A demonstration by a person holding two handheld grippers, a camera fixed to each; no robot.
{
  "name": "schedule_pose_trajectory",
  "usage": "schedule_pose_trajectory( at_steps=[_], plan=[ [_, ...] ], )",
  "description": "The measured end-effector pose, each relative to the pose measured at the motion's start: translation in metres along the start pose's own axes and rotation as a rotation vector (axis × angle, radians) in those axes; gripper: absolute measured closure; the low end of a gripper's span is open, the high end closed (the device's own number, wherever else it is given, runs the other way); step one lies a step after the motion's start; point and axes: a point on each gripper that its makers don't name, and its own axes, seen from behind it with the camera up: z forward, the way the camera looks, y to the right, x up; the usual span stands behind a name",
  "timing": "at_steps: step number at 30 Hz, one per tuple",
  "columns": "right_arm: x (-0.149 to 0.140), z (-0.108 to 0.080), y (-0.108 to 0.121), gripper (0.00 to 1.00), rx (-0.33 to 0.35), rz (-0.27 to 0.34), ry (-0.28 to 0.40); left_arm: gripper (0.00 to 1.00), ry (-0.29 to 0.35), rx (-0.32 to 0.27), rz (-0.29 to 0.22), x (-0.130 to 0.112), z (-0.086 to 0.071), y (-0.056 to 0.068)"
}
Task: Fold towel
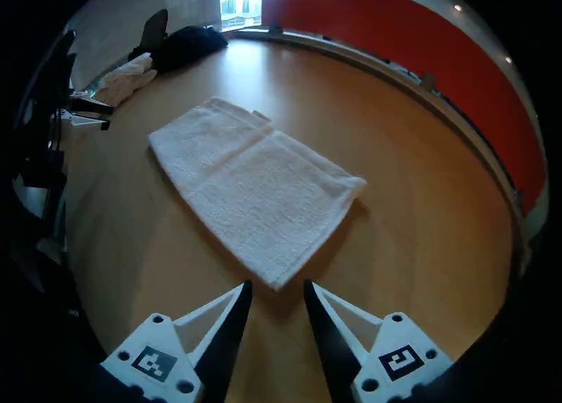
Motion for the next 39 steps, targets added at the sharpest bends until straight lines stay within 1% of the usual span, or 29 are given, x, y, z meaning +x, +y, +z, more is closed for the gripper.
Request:
schedule_pose_trajectory(
  at_steps=[2,8,12,14,16,20,22,27,39],
  plan=[
    [-0.001,0.001,-0.001,0.56,0.006,0.001,-0.005,0.08,0.005,0.001,-0.002,0.0,-0.001,-0.001],
    [-0.003,0.005,-0.001,0.6,0.019,-0.003,-0.015,0.08,0.012,0.008,-0.005,-0.001,-0.004,-0.004],
    [-0.003,0.006,0.0,0.69,0.019,-0.006,-0.017,0.08,0.013,0.007,-0.007,-0.002,-0.006,-0.005],
    [-0.002,0.007,0.0,0.75,0.022,-0.005,-0.016,0.08,0.011,0.007,-0.007,-0.003,-0.006,-0.005],
    [-0.001,0.007,0.0,0.78,0.026,-0.002,-0.015,0.08,0.01,0.008,-0.006,-0.003,-0.005,-0.005],
    [0.001,0.006,0.001,0.94,0.03,0.002,-0.013,0.08,0.009,0.008,-0.004,-0.003,-0.005,-0.006],
    [0.002,0.006,0.0,0.97,0.032,0.004,-0.01,0.08,0.009,0.006,-0.003,-0.003,-0.004,-0.005],
    [0.004,0.003,0.001,0.98,0.024,0.013,0.003,0.08,0.009,-0.001,-0.003,0.0,-0.002,-0.004],
    [0.008,-0.011,0.004,0.97,-0.004,0.053,0.031,0.08,0.009,-0.002,0.003,0.001,-0.001,-0.007]
  ],
)
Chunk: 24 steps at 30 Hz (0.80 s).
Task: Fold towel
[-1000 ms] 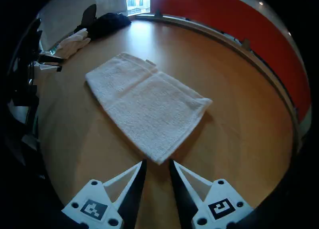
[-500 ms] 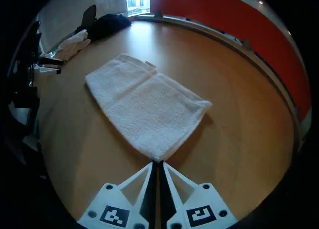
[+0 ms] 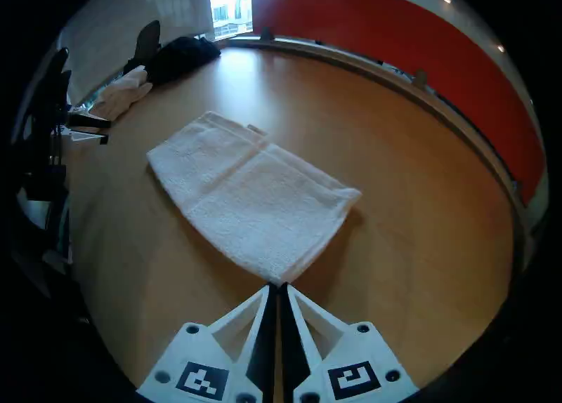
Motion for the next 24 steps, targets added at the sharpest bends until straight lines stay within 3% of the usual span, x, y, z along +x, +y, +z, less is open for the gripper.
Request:
schedule_pose_trajectory(
  at_steps=[12,24],
  plan=[
    [-0.007,-0.011,0.005,0.98,-0.014,0.023,0.002,0.08,0.003,0.002,0.003,-0.002,-0.003,-0.003],
    [0.029,-0.018,0.002,0.98,-0.002,-0.058,0.048,0.08,0.059,0.022,-0.017,0.003,-0.014,-0.004]
  ],
)
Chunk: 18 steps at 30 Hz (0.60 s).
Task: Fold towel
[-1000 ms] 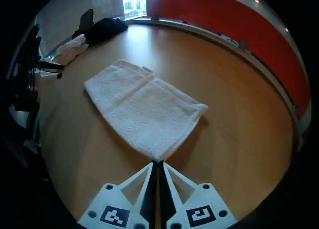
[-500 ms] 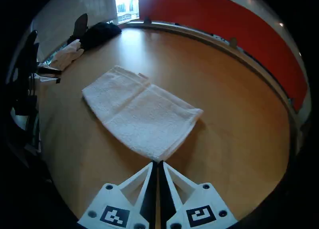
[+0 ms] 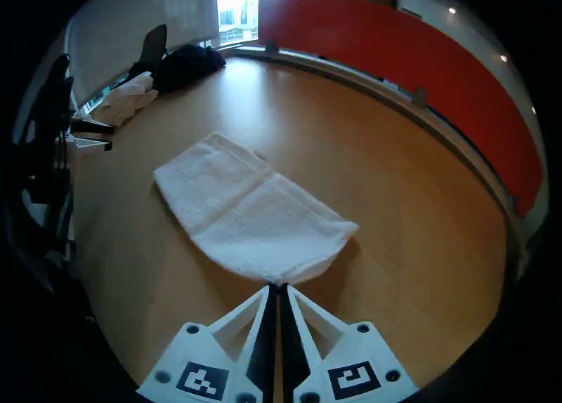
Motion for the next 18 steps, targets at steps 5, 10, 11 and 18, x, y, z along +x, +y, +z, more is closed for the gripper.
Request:
schedule_pose_trajectory(
  at_steps=[5,10,11,18],
  plan=[
    [0.021,-0.004,-0.002,0.98,0.011,-0.049,0.016,0.08,0.052,0.006,-0.012,0.005,-0.007,0.0],
    [0.038,-0.007,-0.003,0.98,0.016,-0.102,0.023,0.08,0.091,0.011,-0.02,0.006,-0.012,-0.001],
    [0.041,-0.007,-0.003,0.98,0.017,-0.11,0.024,0.08,0.095,0.011,-0.02,0.006,-0.013,-0.001],
    [0.058,-0.009,-0.006,0.98,0.026,-0.167,0.027,0.08,0.096,0.018,-0.018,-0.001,-0.018,-0.002]
  ],
)
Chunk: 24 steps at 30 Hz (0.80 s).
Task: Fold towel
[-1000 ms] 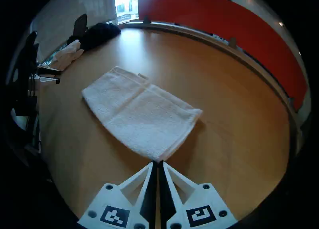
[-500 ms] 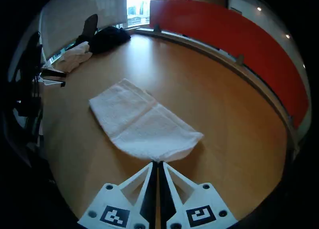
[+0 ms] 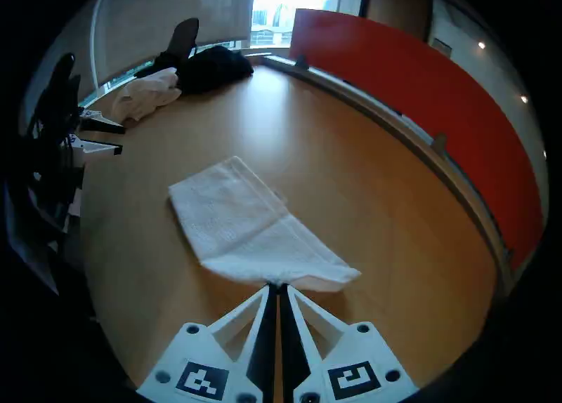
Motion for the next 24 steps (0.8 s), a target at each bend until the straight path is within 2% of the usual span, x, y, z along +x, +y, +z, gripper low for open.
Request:
schedule_pose_trajectory(
  at_steps=[9,15,24],
  plan=[
    [0.038,0.009,-0.012,0.98,0.043,-0.09,0.023,0.08,-0.001,0.021,-0.026,-0.008,-0.011,-0.007],
    [0.068,0.026,-0.03,0.98,0.09,-0.172,0.035,0.08,0.0,0.03,-0.038,-0.014,-0.02,-0.009],
    [0.106,0.061,-0.07,0.98,0.186,-0.271,0.05,0.08,-0.01,0.043,-0.068,-0.026,-0.029,-0.009]
  ],
)
